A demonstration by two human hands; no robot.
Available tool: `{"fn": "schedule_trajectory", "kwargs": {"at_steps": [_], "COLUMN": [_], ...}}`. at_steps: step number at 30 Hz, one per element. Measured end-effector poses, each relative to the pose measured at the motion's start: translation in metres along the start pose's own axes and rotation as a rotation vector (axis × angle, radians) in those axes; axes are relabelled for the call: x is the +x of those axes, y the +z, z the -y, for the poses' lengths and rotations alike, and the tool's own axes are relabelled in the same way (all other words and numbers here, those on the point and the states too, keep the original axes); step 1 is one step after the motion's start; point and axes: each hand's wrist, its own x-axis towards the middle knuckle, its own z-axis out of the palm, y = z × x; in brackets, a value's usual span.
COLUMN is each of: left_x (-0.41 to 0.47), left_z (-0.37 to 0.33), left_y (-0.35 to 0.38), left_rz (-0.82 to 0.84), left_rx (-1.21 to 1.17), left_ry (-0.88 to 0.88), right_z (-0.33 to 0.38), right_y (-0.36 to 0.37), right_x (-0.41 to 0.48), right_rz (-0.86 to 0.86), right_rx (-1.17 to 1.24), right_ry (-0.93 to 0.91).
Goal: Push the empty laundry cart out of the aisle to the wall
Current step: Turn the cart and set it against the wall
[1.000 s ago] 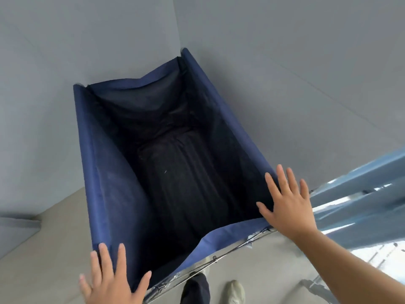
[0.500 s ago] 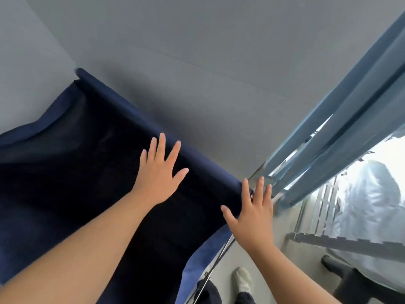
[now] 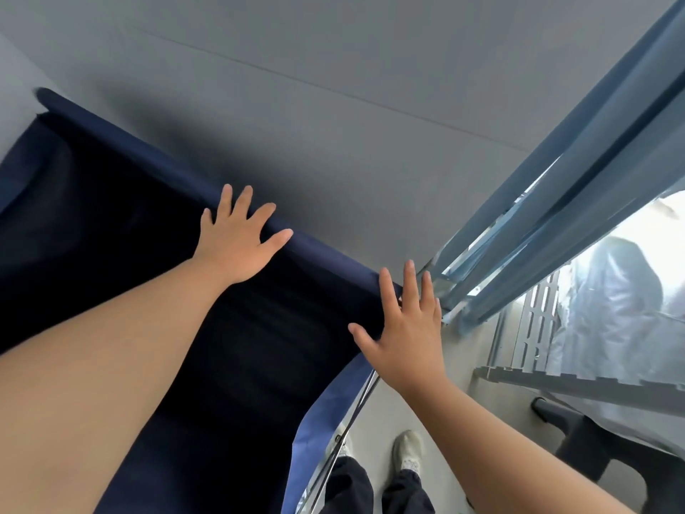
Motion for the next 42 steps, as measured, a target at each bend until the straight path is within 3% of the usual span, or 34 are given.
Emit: {"fn": "schedule_trajectory", "kwargs": {"at_steps": [28,42], "left_x": [0.078,0.093], "left_z": [0.043,0.069], "left_y": [-0.023,-0.021], "left_rz": [0.103,0.088], "left_rx": [-0.139,-0.25], "left_ry": [-0.142,-0.15], "right_z": [0.014,0.036], "right_y": [-0.003,0.001], "right_x": [0.109,0.127], "right_rz": [0.047,0.029], "right_rx": [0.022,0.002], "right_ry": [-0.166,-0.163]}}
